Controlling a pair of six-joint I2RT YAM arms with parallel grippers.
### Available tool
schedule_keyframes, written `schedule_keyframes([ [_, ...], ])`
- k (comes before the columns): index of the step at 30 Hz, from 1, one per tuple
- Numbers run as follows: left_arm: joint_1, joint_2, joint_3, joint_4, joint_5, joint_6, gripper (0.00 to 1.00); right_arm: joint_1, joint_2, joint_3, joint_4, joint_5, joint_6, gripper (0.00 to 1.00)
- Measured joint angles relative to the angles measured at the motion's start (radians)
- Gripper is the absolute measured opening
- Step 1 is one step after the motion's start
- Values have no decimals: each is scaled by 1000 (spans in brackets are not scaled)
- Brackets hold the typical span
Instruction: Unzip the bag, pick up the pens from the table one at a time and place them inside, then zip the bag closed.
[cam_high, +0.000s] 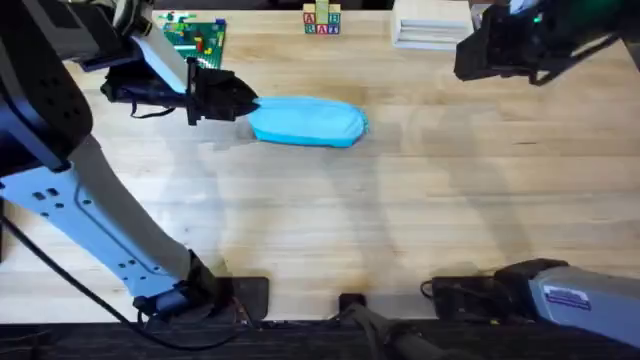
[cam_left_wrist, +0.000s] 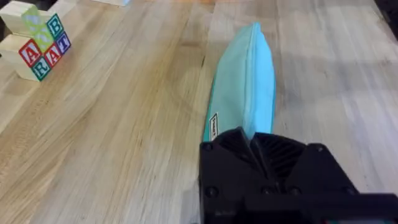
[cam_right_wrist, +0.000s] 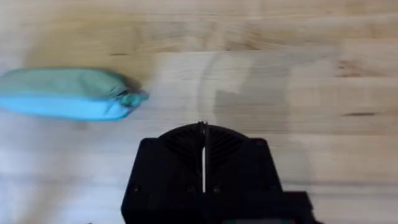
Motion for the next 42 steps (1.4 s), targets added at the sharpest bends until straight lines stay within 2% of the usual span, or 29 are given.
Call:
schedule_keyframes([
  [5, 0, 0, 0, 0, 0, 0, 40, 0, -61, 0, -3, -150, -104, 77],
  [10, 0, 0, 0, 0, 0, 0, 40, 0, -113, 0, -10, -279, -173, 245],
  [12, 0, 0, 0, 0, 0, 0, 40, 0, -134, 0, -21, -313, -186, 457],
  [15, 0, 0, 0, 0, 0, 0, 40, 0, -167, 0, -34, -344, -205, 896],
  [16, 0, 0, 0, 0, 0, 0, 40, 0, -177, 0, -37, -350, -217, 971],
  [24, 0, 0, 0, 0, 0, 0, 40, 0, -225, 0, -48, -371, -249, 996],
  [25, 0, 0, 0, 0, 0, 0, 69, 0, -225, 0, -48, -371, -251, 996],
  [28, 1, 0, 0, -1, 10, 2, 331, 0, -225, 0, -48, -371, -253, 997],
  [31, 2, 0, 0, 0, 16, 3, 773, 0, -225, 0, -48, -371, -255, 997],
  [32, 2, 0, 0, 0, 16, 5, 894, 0, -225, 0, -48, -371, -255, 997],
  [33, 2, 0, 0, -1, 16, 1, 964, 0, -225, 0, -48, -371, -255, 997],
  [35, 2, 0, 0, 0, 16, 0, 991, 0, -225, 0, -48, -371, -255, 997],
  [42, 2, 0, 0, 2, 17, 0, 992, 0, -225, 0, -48, -371, -255, 997],
])
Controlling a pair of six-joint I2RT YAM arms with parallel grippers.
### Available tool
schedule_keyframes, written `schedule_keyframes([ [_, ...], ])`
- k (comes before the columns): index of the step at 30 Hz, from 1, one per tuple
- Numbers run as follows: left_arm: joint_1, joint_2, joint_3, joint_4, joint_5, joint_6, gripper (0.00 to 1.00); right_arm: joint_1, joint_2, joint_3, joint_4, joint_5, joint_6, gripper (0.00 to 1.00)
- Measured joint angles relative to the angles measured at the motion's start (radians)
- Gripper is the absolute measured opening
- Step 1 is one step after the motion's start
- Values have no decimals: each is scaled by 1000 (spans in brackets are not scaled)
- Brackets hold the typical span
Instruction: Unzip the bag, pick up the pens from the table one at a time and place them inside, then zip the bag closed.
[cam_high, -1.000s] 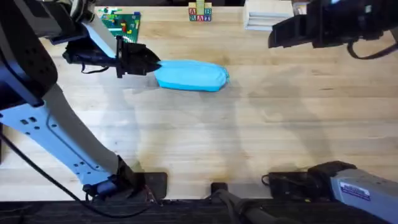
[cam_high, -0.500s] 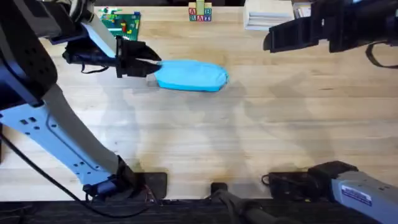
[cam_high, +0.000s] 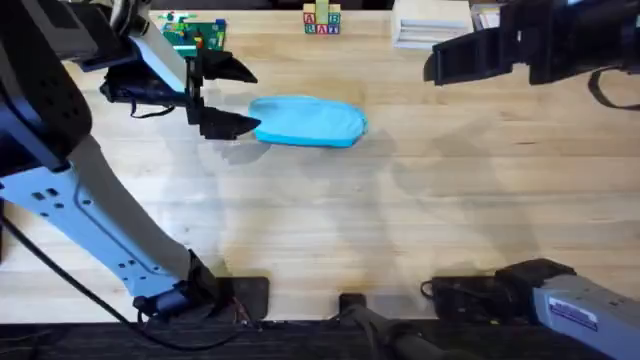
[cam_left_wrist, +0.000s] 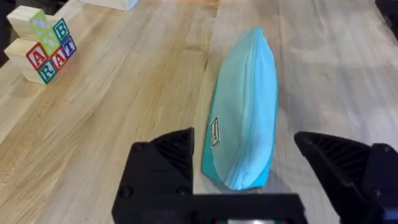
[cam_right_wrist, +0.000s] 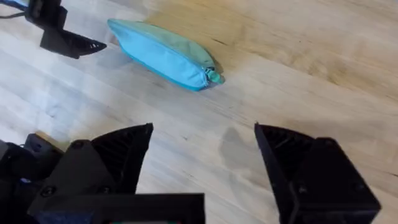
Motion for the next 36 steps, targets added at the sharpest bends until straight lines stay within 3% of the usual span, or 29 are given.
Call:
schedule_keyframes([
  [8, 0, 0, 0, -4, 0, 1, 995, 0, 0, 0, 0, 0, 0, 997],
  [16, 0, -13, 0, -55, -4, 61, 996, 0, 0, 0, 0, 0, 0, 997],
  [36, 0, -378, 1, -224, -149, 50, 996, 0, 0, 0, 0, 0, 0, 997],
])
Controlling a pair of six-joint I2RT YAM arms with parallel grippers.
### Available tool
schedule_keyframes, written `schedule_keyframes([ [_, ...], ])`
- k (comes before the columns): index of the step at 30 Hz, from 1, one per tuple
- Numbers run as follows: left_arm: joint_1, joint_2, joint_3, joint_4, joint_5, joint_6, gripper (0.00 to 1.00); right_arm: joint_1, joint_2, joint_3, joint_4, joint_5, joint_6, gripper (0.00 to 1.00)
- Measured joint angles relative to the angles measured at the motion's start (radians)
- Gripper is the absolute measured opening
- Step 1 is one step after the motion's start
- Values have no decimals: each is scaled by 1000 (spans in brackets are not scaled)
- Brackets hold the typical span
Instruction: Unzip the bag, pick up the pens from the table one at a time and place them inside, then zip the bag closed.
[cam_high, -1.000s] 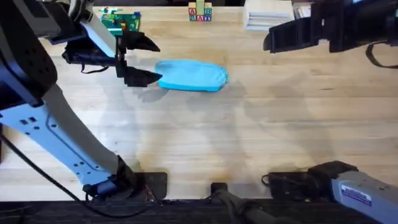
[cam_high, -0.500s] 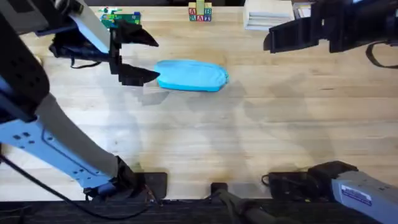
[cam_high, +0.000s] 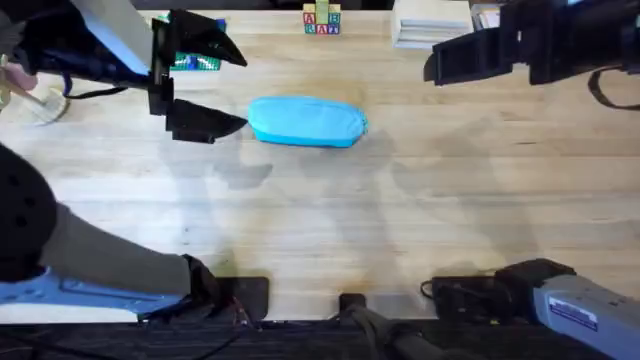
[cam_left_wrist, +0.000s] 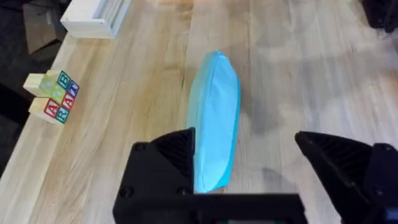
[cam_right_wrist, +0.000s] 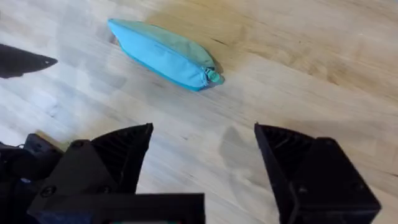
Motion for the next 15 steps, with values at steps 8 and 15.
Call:
schedule_keyframes([
  [8, 0, -118, 0, -3, -65, -145, 996, 0, 0, 0, 0, 0, 0, 997],
  [15, 0, -233, 0, 1, -166, -360, 996, 0, 0, 0, 0, 0, 0, 997],
])
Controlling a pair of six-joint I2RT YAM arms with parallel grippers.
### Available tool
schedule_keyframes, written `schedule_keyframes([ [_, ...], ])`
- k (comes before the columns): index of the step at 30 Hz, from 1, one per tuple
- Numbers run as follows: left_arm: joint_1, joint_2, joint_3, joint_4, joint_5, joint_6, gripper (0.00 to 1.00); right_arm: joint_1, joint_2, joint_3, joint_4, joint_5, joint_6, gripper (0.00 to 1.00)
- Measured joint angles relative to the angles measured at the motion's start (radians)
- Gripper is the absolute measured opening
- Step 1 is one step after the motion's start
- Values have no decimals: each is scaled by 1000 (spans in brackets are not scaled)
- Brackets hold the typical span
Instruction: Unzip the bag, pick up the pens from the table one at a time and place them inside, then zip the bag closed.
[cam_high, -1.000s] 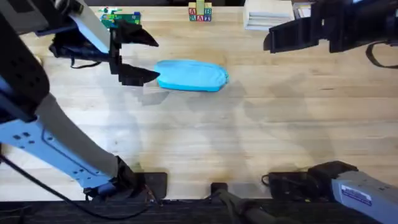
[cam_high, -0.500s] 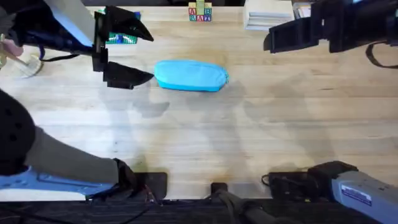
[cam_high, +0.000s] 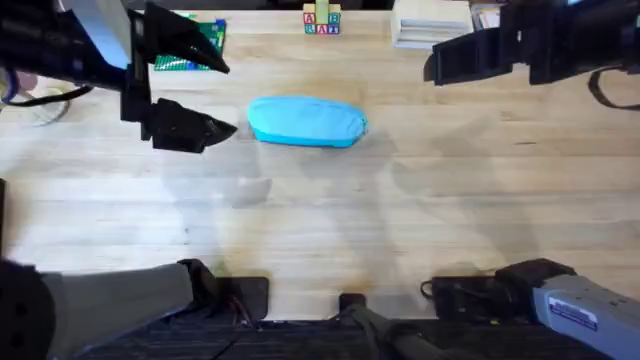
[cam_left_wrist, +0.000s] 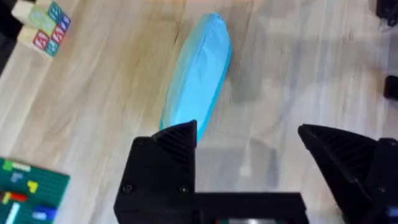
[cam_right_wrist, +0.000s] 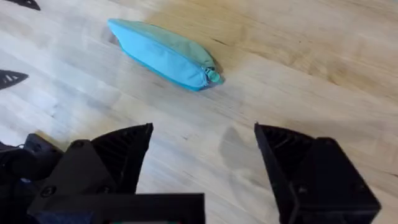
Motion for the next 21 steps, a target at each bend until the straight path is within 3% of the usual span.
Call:
schedule_keyframes([
  [21, 0, -157, 0, 27, -160, -683, 995, 0, 0, 0, -73, -3, 0, 998],
])
